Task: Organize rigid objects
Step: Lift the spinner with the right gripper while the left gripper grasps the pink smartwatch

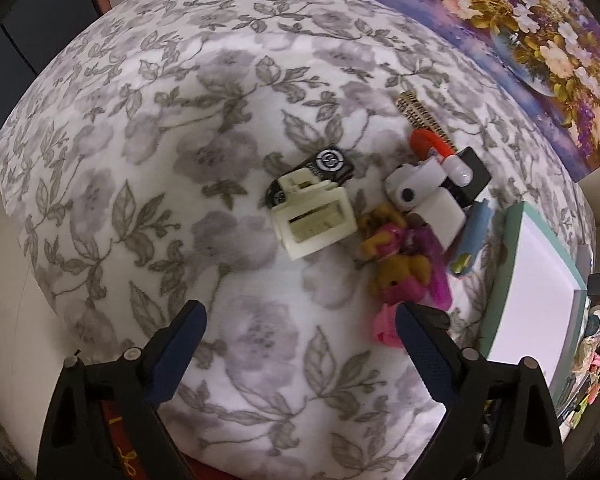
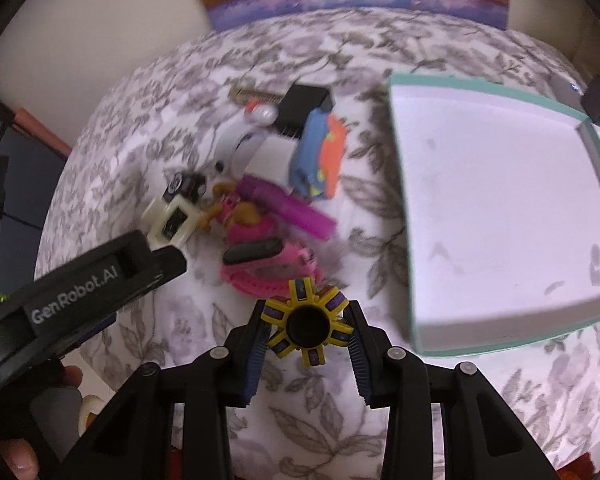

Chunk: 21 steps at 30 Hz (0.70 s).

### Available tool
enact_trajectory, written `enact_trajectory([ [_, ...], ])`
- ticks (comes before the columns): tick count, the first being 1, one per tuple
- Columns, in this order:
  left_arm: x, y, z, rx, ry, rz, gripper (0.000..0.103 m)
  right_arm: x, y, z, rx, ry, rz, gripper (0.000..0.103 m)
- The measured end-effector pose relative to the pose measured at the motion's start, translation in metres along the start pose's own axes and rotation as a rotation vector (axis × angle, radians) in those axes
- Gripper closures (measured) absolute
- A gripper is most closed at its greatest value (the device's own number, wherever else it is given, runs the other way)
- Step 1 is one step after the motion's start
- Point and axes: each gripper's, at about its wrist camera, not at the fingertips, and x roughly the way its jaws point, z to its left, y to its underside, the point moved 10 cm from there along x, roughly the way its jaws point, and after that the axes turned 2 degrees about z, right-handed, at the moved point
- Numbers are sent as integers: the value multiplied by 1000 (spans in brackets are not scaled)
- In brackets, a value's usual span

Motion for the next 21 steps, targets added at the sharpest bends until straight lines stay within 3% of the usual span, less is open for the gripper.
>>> enact_trajectory([
  [10,21,10,-59,79,59,56,30,-29,-21,-56,149,30,-78,63],
  [21,45,19,-96,152,41,76,50,-22,-27,-85,228,23,-71,63],
])
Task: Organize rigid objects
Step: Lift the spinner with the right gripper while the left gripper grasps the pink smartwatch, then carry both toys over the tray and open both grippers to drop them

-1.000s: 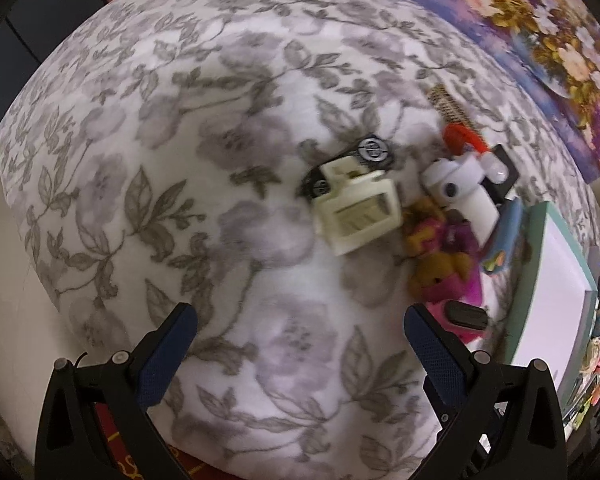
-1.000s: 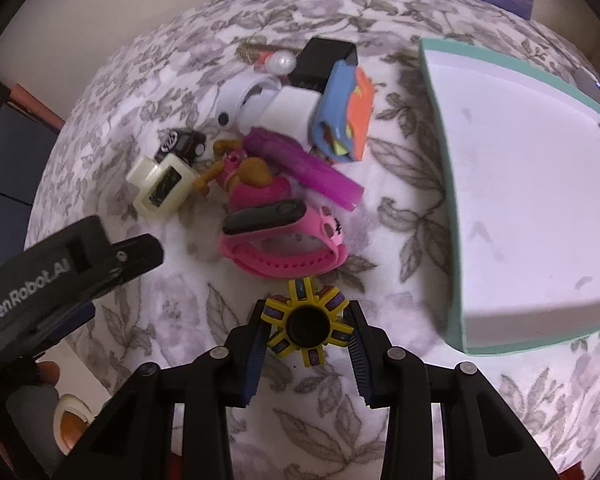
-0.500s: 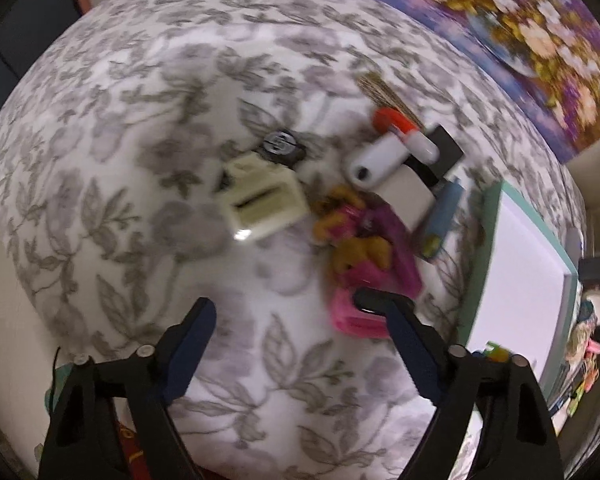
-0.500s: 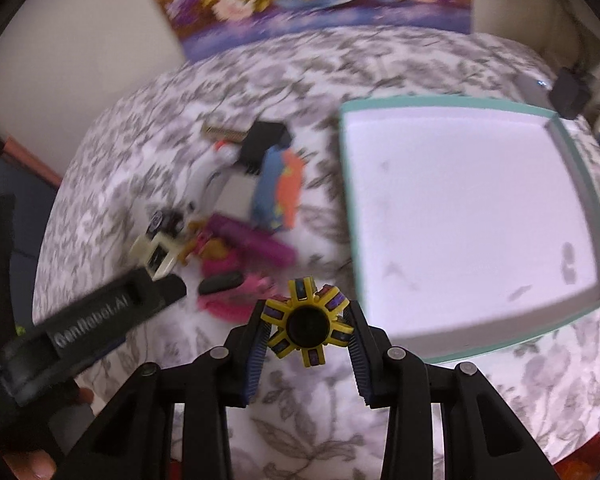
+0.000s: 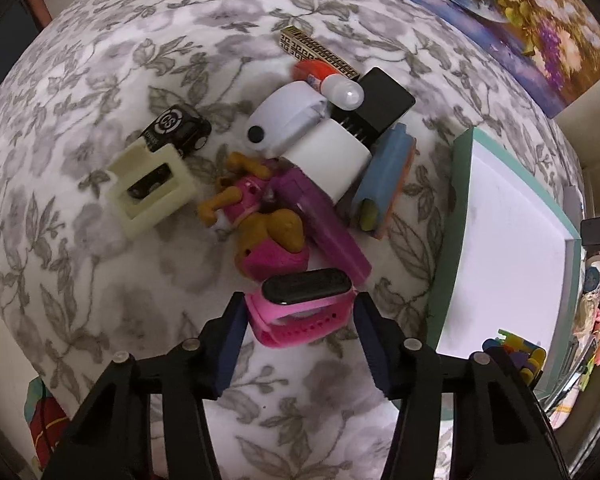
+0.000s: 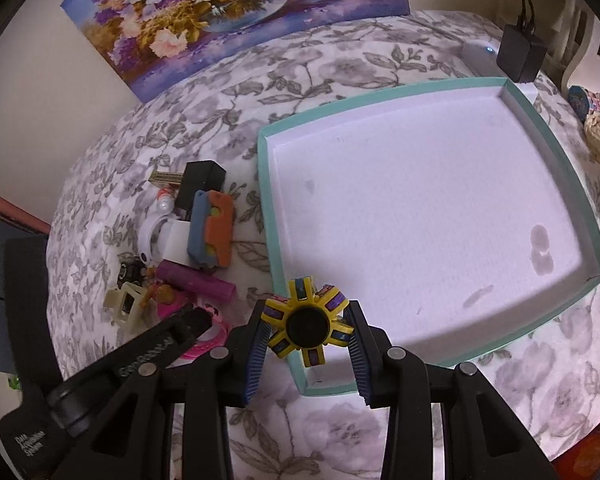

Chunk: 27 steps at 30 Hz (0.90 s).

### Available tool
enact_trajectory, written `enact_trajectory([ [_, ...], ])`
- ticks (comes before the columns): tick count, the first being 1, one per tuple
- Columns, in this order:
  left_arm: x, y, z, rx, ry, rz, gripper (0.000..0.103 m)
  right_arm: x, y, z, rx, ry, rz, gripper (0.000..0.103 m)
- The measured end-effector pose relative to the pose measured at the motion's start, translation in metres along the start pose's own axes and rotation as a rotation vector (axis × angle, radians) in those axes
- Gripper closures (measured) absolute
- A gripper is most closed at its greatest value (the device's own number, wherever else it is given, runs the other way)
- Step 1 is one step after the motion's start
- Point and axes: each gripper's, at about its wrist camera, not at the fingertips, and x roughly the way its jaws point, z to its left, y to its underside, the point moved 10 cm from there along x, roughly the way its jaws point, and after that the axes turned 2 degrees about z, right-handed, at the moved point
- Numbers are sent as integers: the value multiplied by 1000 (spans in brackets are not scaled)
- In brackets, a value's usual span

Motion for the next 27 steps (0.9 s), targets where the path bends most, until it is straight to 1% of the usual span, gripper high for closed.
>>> enact_trajectory([
  [3,4,-5,-3,1,5,-6,51,4,-2,-3,4,1,7,63],
  [7,1,-3,-2,7,16,-15,53,6,-3,-5,13,6,12,63],
  [8,2,-4,-4,9,20,-16,57,7,-3,-6,14,6,14,63],
  [9,1,-3,-2,11,18,-19,81,8,-3,-6,15,8,17,63],
  [10,1,-3,-1,13,19,-18,87,9,-2,-6,15,9,20,63],
  [12,1,0,0,11,45,-10,87,10,-2,-7,17,10,24,63],
  [14,-2,5,6,13,50,-6,87,10,-1,-7,17,12,25,63],
  [19,-11,8,8,25,85,-25,87,11,0,-6,15,17,30,63],
  [22,-27,8,8,43,110,-55,87,10,-1,-6,16,16,28,63],
  [27,-55,3,-5,93,153,-142,87,1,-6,-8,35,-8,-3,63],
])
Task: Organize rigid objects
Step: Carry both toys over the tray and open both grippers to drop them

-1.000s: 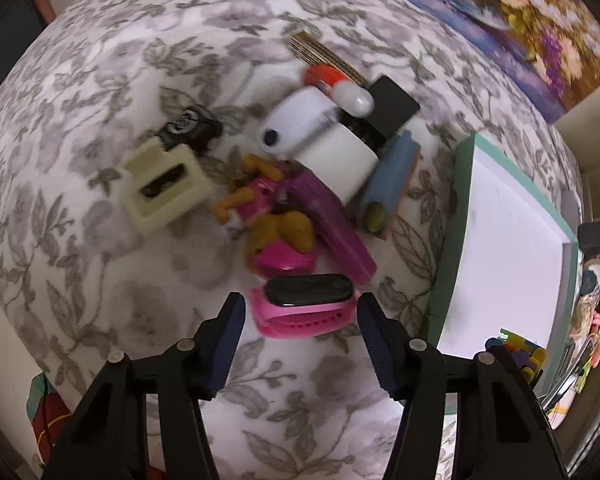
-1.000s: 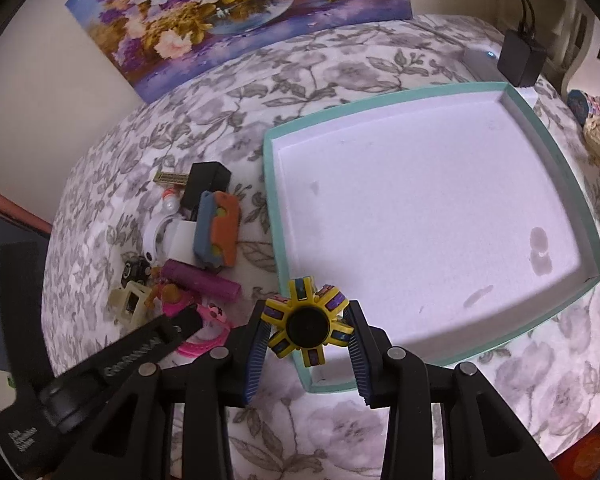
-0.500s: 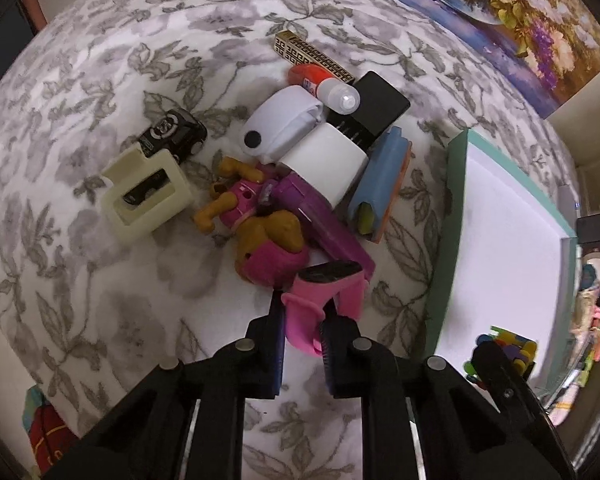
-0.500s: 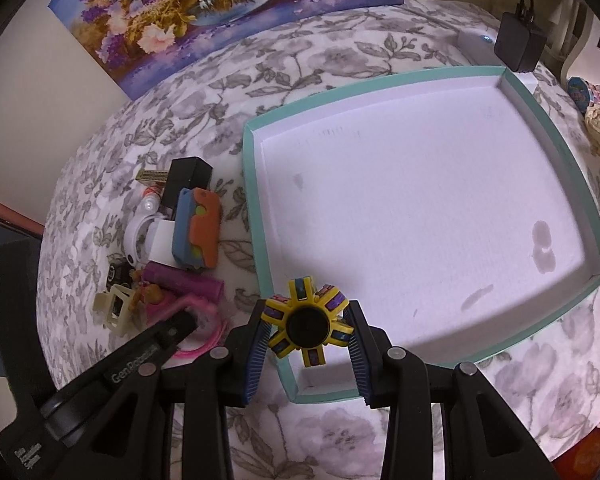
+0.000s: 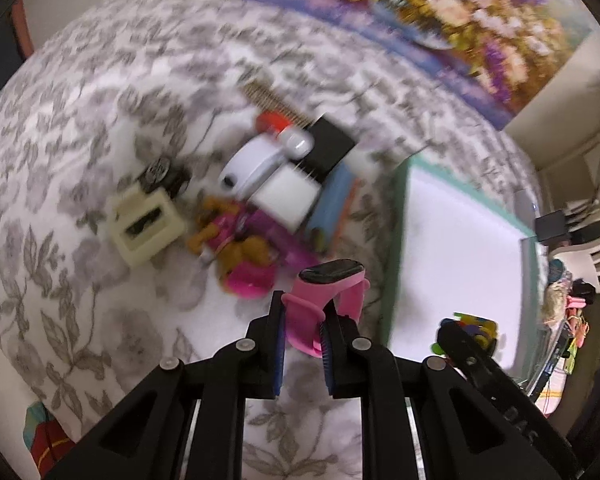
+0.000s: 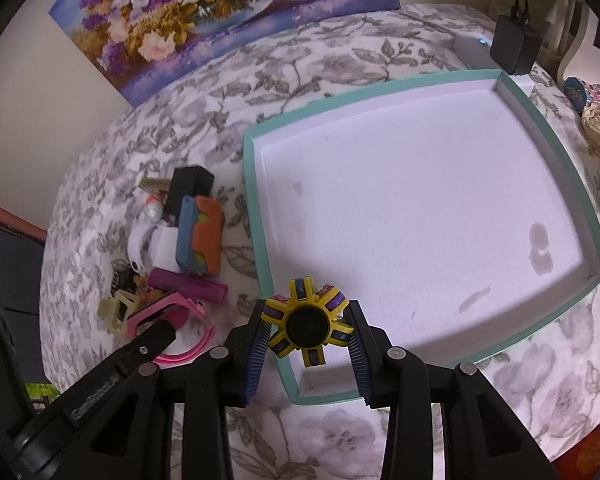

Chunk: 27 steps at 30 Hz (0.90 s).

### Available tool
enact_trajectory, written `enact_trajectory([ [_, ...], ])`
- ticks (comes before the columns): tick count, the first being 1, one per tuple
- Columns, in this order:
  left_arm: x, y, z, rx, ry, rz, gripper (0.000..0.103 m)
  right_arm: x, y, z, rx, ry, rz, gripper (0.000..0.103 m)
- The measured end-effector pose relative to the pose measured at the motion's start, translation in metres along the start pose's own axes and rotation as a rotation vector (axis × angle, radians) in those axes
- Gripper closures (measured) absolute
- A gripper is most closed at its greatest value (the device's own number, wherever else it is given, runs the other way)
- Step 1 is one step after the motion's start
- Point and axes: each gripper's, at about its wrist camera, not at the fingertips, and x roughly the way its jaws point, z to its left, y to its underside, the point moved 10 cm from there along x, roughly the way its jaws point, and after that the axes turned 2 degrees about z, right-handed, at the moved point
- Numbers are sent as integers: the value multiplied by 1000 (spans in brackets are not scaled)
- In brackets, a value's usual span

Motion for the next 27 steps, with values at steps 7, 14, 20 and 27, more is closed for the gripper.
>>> enact_trajectory([
  [7,6,-10,-51,106,50,0,87,-4,-27,-31,81,36,-45,63],
  [14,36,-24,-103,205,56,-6,87,-6,-56,-81,164,158,-101,63],
  [20,65,-32,-138,260,75,-13,87,-7,-76,-119,235,207,-140,63],
  [27,81,-36,-150,308,48,-24,87,1,-89,-138,241,258,-162,63],
])
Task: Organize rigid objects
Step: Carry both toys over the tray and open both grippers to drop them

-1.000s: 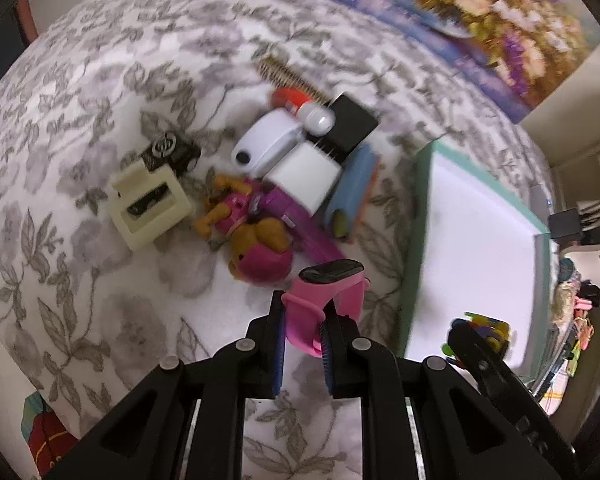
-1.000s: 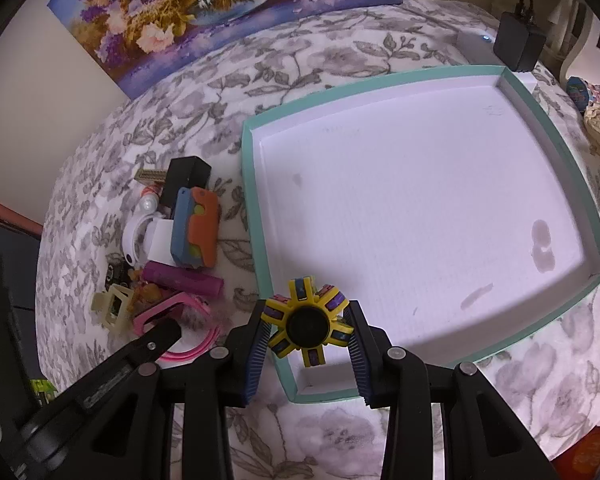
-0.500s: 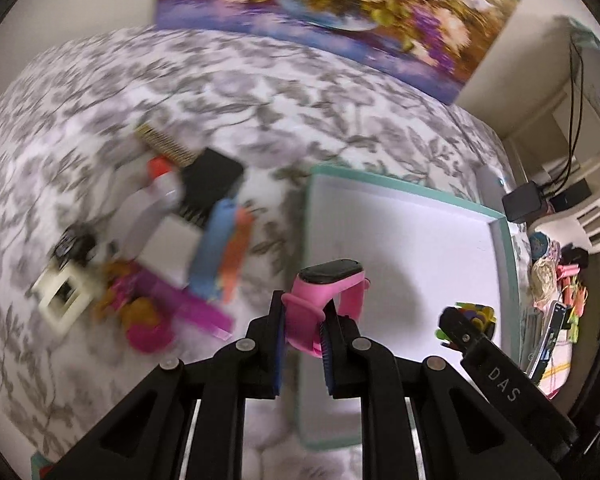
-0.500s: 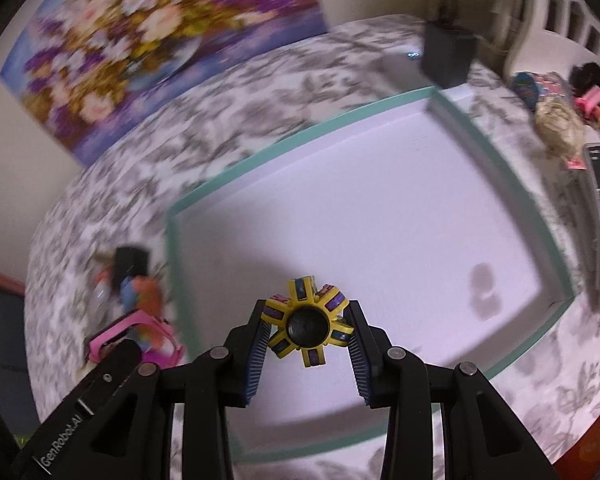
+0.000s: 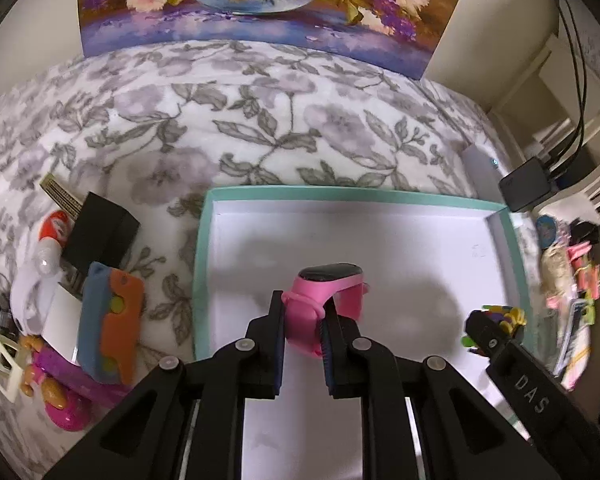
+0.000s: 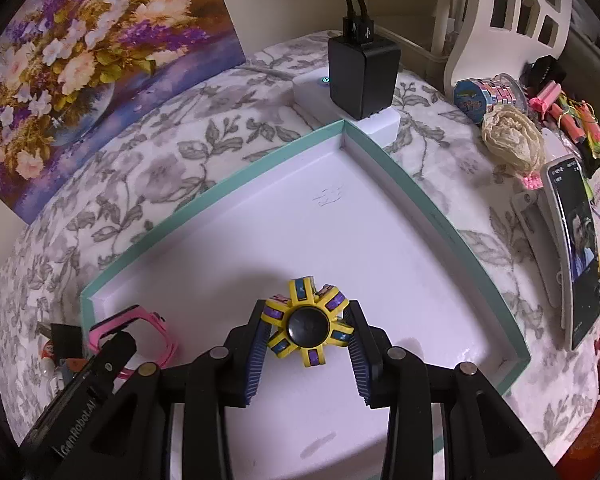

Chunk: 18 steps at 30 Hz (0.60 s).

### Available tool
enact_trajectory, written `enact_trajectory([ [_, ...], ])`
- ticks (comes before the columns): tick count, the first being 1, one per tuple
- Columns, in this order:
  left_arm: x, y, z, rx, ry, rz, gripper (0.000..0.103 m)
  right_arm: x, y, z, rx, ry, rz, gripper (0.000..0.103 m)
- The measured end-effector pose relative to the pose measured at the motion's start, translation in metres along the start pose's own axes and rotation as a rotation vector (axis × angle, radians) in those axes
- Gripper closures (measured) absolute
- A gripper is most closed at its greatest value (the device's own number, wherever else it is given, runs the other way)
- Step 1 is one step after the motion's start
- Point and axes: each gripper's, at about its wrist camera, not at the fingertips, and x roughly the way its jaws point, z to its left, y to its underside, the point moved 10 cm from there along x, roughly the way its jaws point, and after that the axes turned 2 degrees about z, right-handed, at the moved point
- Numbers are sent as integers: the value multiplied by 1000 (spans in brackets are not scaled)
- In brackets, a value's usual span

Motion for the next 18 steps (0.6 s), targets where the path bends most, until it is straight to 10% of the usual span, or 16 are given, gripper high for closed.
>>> enact_trajectory([
  [7,-3,4,5,-12,-8,16,83,4,2,1,-13,8,11,62],
  [11,-13,3,12,-29,-11,4,64,0,3,-1,-4,5,13,38],
  [16,-26,1,22,-46,-14,-14,57,-7,2,-3,3,-3,8,32],
  [18,-29,0,30,-64,-25,-18,33,-9,3,-4,0,7,3,26],
])
